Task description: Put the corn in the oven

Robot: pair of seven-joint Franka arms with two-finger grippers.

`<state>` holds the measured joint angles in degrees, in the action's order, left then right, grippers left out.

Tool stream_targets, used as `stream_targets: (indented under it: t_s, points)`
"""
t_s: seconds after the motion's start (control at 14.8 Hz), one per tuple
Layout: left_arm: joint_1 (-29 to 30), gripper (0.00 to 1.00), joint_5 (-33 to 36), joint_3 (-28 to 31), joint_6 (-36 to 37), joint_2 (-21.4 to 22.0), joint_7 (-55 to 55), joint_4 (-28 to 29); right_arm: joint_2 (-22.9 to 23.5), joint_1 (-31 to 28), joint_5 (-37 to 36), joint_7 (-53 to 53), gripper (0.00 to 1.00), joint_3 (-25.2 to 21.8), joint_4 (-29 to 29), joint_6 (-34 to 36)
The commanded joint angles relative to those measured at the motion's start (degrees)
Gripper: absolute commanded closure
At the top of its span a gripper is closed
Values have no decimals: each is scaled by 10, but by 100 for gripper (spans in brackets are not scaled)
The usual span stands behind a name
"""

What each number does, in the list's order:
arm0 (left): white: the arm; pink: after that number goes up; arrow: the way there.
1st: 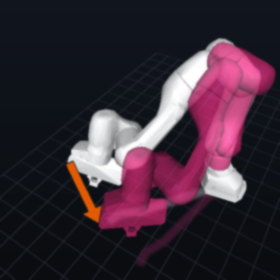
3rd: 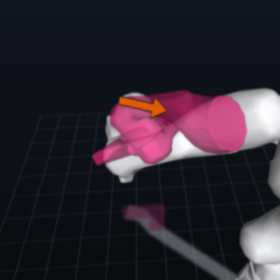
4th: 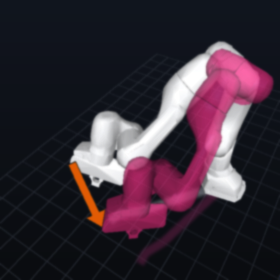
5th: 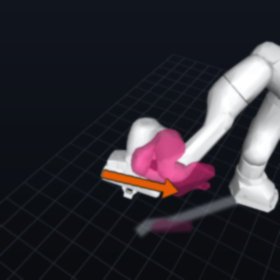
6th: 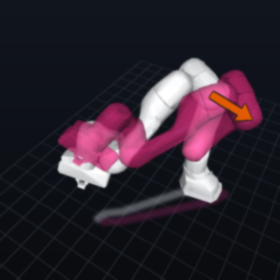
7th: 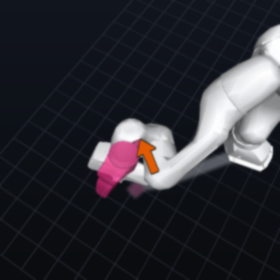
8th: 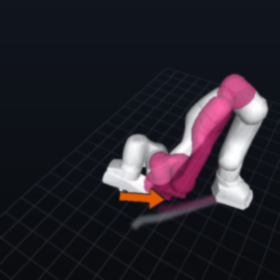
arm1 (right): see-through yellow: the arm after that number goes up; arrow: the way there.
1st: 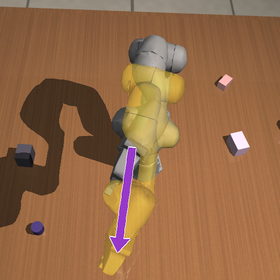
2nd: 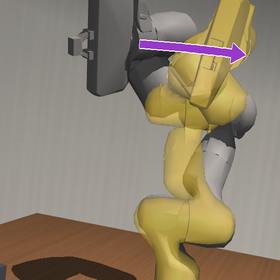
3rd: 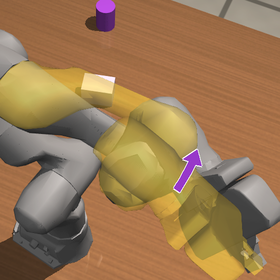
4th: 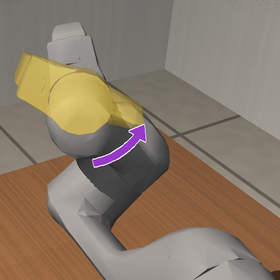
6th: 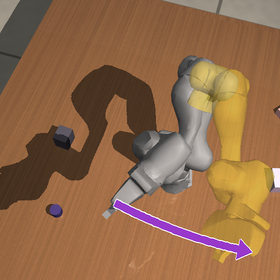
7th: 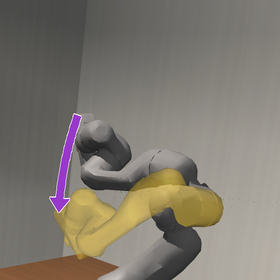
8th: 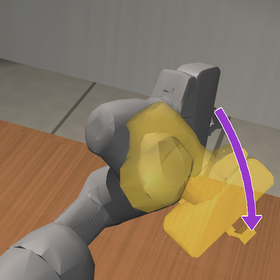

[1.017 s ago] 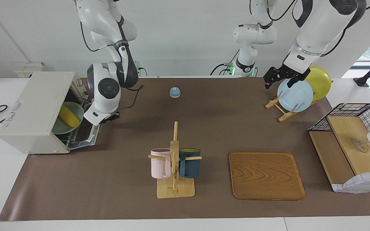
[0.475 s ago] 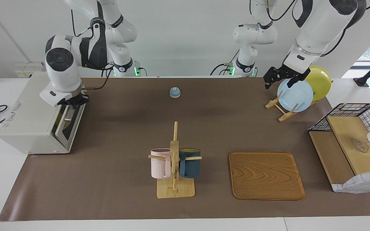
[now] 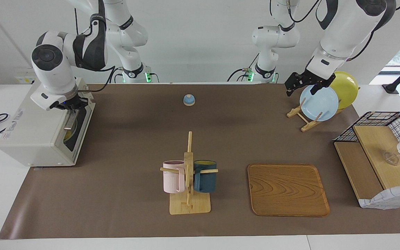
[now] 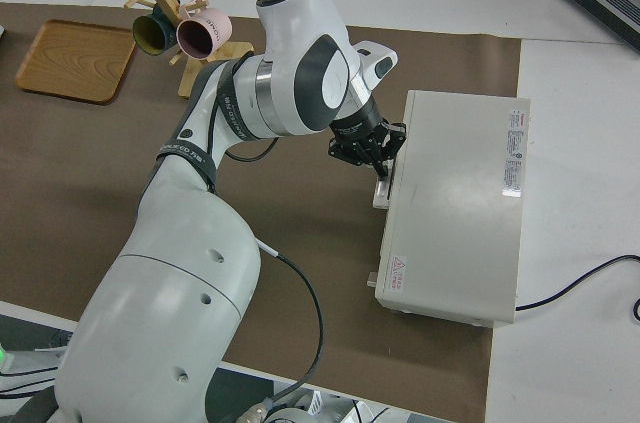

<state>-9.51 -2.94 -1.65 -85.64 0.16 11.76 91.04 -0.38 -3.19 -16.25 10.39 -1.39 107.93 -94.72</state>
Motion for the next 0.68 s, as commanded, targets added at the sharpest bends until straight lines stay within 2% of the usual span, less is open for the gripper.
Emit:
stream_targets:
  t_s: [0.0,0.07,0.14,0.2,0.27,0.41,0.61]
  points:
    - [6,0,-7,-2,-3,12,-6,12,-11,-9,73,13,100,2,-64,60]
    - [6,0,-7,-2,-3,12,-6,12,-11,-9,92,14,99,2,-77,67]
    - [6,0,-7,-2,-3,12,-6,12,-10,-9,111,14,87,2,-90,69]
    - [6,0,-7,-2,-3,12,-6,12,-9,-7,121,14,60,2,-104,77]
    - [6,0,-7,-2,-4,12,-6,12,-2,0,126,7,1,6,-125,99]
    - [6,0,-7,-2,-3,12,-6,12,12,4,134,2,0,10,-163,127]
    - [6,0,-7,-2,-4,12,-6,12,17,2,142,-1,0,13,-172,136]
